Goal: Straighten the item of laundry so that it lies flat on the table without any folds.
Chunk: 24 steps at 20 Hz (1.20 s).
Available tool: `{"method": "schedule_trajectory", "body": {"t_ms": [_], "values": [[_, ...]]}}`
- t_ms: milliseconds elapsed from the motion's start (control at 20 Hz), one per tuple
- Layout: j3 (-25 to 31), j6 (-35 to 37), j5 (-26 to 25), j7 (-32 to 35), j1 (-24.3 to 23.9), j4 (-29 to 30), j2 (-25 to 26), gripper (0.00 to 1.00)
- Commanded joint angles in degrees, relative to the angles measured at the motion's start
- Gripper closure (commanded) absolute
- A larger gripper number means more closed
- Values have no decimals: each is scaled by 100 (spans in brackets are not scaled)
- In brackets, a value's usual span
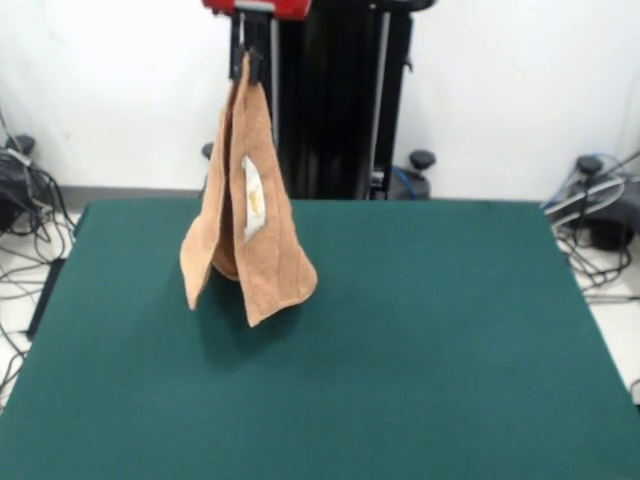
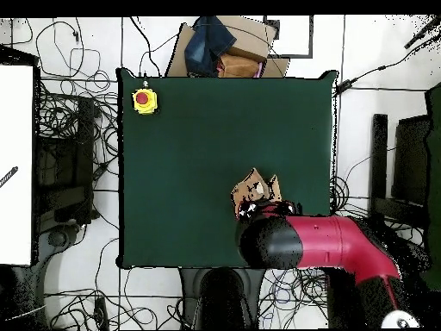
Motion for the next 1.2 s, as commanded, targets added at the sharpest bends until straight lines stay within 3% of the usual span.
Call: {"method": "schedule_trajectory", "body": {"t_ms": [50, 150, 450, 900, 1200], "values": [[300, 2464, 1630, -1691, -46, 191, -1928, 100], [304, 2736, 1774, -1880, -62, 85, -2031, 100], [356, 1997, 1562, -1726, -102, -43, -1451, 100], [297, 1299, 1470, -1922, -82, 418, -1402, 100], [215, 518, 1131, -1335, -39, 631, -848, 100]]}}
